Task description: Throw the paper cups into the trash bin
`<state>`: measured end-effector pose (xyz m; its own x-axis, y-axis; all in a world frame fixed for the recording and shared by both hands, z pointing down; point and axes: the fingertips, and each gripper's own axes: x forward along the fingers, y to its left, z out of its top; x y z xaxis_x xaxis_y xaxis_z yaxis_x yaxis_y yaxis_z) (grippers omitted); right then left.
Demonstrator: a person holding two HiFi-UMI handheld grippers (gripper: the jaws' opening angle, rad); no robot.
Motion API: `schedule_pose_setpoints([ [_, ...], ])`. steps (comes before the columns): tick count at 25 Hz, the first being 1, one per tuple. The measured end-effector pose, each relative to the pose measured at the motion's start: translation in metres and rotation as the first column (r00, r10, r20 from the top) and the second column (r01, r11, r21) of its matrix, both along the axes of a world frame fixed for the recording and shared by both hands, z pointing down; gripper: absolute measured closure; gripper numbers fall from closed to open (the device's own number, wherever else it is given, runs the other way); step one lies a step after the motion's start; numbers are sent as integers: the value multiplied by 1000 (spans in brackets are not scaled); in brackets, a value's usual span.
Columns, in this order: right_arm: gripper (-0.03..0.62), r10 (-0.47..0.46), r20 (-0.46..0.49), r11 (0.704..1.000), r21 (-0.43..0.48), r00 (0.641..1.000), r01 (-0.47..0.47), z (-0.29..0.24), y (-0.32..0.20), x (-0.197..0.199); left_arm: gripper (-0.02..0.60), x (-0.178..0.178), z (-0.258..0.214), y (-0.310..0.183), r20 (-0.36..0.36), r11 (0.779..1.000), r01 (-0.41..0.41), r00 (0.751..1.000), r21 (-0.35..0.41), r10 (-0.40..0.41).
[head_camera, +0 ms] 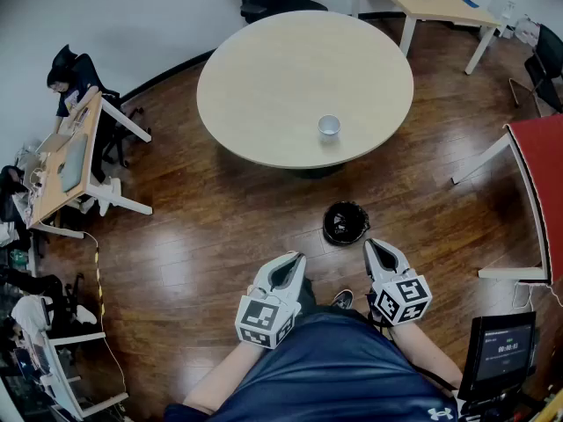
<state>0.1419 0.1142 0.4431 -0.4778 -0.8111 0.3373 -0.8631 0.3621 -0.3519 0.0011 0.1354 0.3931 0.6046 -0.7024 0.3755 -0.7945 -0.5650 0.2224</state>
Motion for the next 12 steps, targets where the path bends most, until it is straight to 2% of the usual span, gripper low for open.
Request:
schedule_pose_setpoints([
  [5,585,6,-32,1000,-6,999,-6,-1,-35,-15,577,-13,-4,-45,-36,1000,-12,999,21,13],
  [9,585,38,-78,999,0,996,-38,-7,-81,-21,578,-25,-12,-102,-77,998,-41,996,52,45],
  [12,585,78,-99,997,-3,992,-79,-15,-110,-32,577,-36,-13,-132,-81,996,-75,994,54,79],
])
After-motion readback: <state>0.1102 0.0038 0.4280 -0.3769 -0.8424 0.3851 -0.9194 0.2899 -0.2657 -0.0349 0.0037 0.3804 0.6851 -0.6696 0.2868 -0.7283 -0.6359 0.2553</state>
